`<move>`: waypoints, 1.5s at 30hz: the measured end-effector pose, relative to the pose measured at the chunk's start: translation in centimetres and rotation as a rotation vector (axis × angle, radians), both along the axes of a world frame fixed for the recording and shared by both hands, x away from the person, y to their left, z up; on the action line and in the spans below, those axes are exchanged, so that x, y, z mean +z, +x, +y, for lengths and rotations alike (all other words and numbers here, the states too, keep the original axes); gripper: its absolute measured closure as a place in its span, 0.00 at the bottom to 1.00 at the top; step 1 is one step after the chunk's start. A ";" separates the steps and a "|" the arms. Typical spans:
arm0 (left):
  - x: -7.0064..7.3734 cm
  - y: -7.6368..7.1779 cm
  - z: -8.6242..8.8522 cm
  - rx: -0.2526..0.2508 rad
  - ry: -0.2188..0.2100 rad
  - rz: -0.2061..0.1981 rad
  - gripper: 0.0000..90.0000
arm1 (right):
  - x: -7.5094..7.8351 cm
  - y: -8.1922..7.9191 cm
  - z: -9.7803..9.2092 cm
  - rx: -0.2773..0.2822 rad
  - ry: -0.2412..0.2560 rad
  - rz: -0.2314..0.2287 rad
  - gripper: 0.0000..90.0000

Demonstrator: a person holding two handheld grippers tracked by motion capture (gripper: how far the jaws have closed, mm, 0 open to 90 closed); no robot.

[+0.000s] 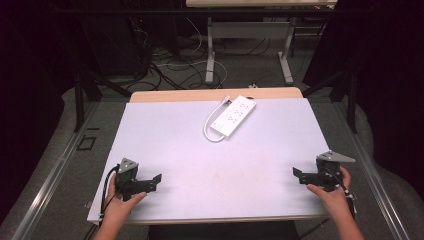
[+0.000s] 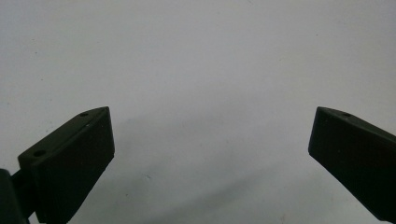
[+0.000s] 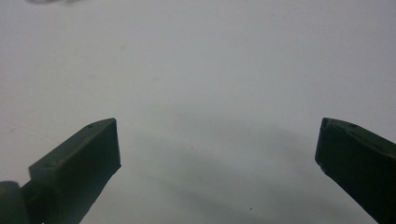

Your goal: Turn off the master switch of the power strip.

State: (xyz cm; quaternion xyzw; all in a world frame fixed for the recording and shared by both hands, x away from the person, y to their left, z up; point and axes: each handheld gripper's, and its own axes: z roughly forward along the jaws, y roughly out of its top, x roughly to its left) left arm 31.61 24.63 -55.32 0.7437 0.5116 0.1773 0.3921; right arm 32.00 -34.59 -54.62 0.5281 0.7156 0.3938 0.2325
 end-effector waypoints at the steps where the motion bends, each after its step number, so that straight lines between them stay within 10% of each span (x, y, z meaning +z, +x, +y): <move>1: 0.0 0.0 0.0 0.000 0.000 0.000 0.00 | 0.2 -0.4 0.1 -0.006 0.004 -0.005 0.00; 45: 0.5 -0.4 0.1 0.004 -0.009 -0.009 0.01 | 1.9 -1.8 3.3 0.087 -0.083 0.016 0.04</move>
